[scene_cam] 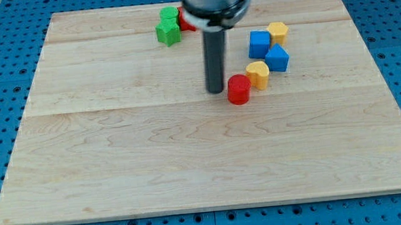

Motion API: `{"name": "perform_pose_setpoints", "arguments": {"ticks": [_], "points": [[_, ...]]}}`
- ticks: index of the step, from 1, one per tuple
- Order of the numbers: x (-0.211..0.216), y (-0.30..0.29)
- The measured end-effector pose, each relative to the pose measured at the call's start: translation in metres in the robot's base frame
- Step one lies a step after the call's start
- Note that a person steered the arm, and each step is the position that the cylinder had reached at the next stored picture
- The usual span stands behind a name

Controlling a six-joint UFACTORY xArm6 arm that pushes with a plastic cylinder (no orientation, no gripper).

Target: Slide red circle to the top center

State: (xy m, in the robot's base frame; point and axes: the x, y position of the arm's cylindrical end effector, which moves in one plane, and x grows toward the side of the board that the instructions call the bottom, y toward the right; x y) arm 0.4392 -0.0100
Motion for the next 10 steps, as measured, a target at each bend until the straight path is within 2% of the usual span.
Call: {"name": "perform_pose_setpoints", "arguments": {"ticks": [1, 2, 3, 4, 5, 7, 8, 9, 10], "points": [[0.055, -0.009], [0.081, 0.096], [0.014, 0.101], [-0.036, 0.018], [-0.031, -0.022], [-0.100, -0.038], [-0.089, -0.038], [-0.059, -0.038], [-0.065, -0.007]]}}
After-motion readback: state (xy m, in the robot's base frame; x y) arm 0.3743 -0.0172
